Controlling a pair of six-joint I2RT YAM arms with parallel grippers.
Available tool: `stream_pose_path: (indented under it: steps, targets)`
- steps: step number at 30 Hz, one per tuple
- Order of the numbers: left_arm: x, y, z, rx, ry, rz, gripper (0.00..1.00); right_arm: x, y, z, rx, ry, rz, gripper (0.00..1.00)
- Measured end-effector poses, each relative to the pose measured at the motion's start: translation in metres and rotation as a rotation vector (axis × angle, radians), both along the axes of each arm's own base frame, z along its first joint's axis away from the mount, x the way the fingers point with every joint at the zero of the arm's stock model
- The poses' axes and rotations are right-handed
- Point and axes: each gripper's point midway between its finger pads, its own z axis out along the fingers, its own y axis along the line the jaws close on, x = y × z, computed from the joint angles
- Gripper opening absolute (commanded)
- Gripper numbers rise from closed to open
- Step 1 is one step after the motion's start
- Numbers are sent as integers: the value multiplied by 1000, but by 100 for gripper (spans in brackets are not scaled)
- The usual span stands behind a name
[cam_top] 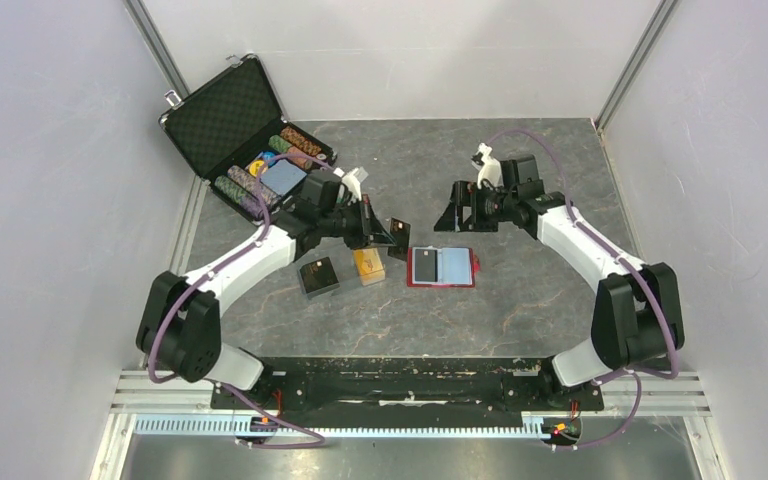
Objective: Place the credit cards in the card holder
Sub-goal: Insert the credit card into the card holder.
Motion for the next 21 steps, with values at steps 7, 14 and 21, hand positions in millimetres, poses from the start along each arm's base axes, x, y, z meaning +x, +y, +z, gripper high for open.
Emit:
stream_pose_path:
  steps: [7, 14, 21]
  targets:
    - [-9, -19, -26, 81, 61, -66, 2, -8, -28, -20, -38, 42, -55, 92]
    - [-7, -39, -21, 42, 40, -121, 2, -9, -55, -32, -45, 69, -129, 92]
    - [4, -61, -10, -79, 9, -143, 2, -19, -84, -57, -82, 130, -220, 88]
